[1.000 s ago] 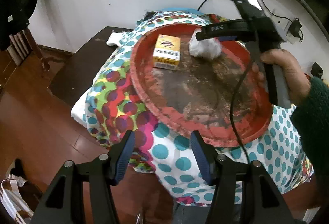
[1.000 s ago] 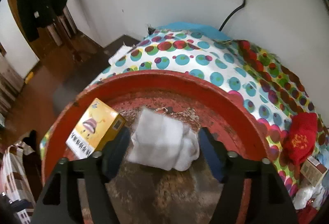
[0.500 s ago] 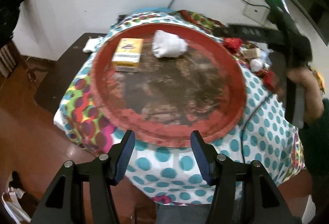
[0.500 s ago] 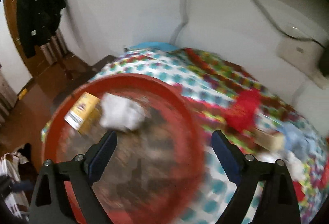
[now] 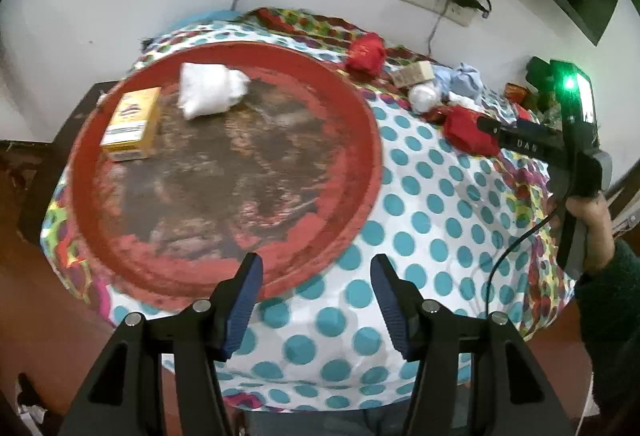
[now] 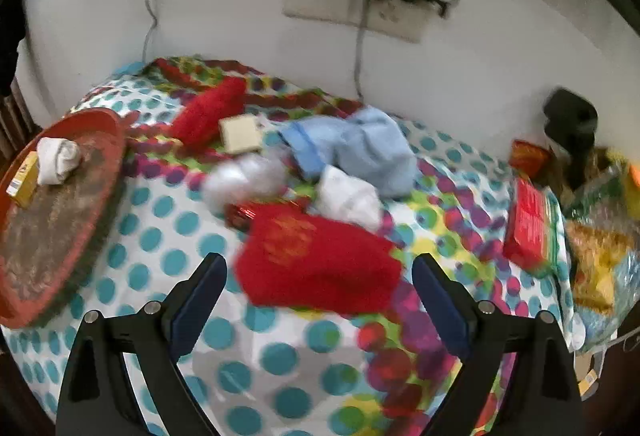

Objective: Organize objects
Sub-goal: 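Move the right gripper back to the red knitted item and grasp it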

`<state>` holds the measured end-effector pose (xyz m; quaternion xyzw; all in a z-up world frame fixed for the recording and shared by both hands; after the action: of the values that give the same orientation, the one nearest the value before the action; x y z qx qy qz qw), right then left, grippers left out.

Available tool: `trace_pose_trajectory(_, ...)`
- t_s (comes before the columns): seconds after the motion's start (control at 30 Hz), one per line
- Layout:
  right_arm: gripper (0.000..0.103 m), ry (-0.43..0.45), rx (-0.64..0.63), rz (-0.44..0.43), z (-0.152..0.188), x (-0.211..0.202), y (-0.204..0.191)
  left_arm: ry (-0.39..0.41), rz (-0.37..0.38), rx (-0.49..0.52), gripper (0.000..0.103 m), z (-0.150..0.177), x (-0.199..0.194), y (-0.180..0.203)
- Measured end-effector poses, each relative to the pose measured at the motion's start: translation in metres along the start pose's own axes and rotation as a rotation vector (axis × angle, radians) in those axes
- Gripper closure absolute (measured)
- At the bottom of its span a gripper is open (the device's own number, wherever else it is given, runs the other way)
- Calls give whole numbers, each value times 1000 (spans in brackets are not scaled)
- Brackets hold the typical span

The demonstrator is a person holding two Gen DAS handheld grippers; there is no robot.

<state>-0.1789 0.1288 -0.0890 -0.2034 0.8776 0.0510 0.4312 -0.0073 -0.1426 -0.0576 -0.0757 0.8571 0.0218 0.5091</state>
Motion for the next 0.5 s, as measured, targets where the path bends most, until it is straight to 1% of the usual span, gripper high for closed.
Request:
trace_pose_trajectory(0.1,8,3,22,-23,6,5,13,-8,-22,39,46,-5,7,17)
trace_pose_trajectory(0.17,6,10,19,-35,8,8,14,-8,-20,58,46,-9,10,28)
trace_pose_trajectory(0.27,6,11,2,-51,8,18,11,-6,-13,85,46,-14,15,44)
trace_pose_trajectory(0.43,6,-15,-2,-62,9,42,10,-16,3,116,45,-27,30,68)
trace_pose_trajectory(0.5,9,-13,1,-69,10,48,11,-30,10,149,46,-35,37,79)
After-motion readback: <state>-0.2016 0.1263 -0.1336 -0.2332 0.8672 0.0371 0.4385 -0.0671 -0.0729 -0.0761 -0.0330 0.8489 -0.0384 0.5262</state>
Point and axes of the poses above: each gripper's, at about its wrist camera, not at the fingertips, and x roughly the way its jaws point, y to its right, z to its underside, the point moved 1 cm from there along x, roughly the way its jaws point, and after that the axes turned 14 degrees about -z, right-handed, at the moved point
